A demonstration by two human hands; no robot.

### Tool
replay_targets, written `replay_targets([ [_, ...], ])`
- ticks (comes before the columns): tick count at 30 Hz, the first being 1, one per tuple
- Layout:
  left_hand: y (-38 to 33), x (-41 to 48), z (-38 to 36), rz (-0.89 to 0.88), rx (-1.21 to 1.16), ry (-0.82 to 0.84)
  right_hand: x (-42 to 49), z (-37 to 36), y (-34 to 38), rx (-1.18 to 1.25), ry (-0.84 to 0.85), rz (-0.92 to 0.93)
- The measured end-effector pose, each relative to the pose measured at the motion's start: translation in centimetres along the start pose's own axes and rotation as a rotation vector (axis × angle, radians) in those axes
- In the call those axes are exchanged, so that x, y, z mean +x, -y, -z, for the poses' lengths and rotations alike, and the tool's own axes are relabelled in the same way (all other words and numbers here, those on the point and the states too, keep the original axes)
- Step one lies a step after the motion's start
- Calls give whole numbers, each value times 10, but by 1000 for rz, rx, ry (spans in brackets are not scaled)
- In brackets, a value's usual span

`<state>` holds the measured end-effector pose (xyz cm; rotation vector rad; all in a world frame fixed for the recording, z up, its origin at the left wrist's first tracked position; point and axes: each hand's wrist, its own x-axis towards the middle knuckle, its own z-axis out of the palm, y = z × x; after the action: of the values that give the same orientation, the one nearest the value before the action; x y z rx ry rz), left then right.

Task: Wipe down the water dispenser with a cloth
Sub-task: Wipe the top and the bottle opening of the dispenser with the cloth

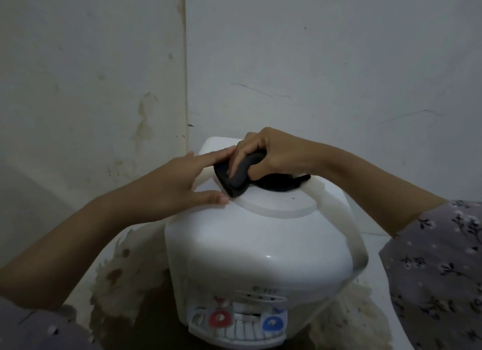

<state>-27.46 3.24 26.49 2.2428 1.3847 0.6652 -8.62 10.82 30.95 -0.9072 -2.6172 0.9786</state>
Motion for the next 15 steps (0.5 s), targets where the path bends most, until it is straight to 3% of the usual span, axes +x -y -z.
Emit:
replay_targets([
  [4,-5,-9,-14,16,77,-17,-15,2,5,-129,62,26],
  [10,-28,-12,-34,-89,371,-151,-45,1,-1,-251,-5,71],
  [15,-40,-5,-38,-169,364,-71,-70,4,-9,-417,-38,111],
])
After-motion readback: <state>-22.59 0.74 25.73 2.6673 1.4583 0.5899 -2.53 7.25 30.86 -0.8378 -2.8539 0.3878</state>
